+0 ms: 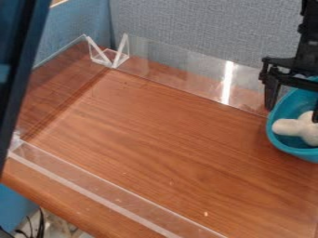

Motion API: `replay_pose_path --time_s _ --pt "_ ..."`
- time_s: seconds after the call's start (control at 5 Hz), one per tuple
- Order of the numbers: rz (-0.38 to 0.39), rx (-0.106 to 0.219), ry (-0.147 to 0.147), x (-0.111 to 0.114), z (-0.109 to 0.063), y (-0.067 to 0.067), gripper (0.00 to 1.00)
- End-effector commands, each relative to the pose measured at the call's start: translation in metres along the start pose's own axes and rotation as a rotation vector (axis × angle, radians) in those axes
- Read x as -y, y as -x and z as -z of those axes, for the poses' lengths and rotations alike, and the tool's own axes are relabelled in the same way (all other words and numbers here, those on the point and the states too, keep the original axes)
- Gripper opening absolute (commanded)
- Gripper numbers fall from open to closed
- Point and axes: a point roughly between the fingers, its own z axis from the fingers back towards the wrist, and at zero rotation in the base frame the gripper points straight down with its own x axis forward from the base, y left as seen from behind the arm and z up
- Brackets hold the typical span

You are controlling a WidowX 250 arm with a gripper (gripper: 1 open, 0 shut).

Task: Put the mushroom in the blue bowl

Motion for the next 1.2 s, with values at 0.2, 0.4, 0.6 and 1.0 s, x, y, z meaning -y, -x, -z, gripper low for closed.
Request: replay_pose_path --time_s 0.2,0.4,0.6,1.0 --pt "-0.020 0.142 0.058 -0.002 -0.062 -0.002 1.00" --pt "-0.026 0.143 0.062 -0.002 -0.064 -0.002 1.00" --pt "-0.034 0.143 0.065 -0.002 -0.065 -0.003 0.00" --pt "-0.025 0.126 0.064 0.000 -0.054 -0.008 0.00"
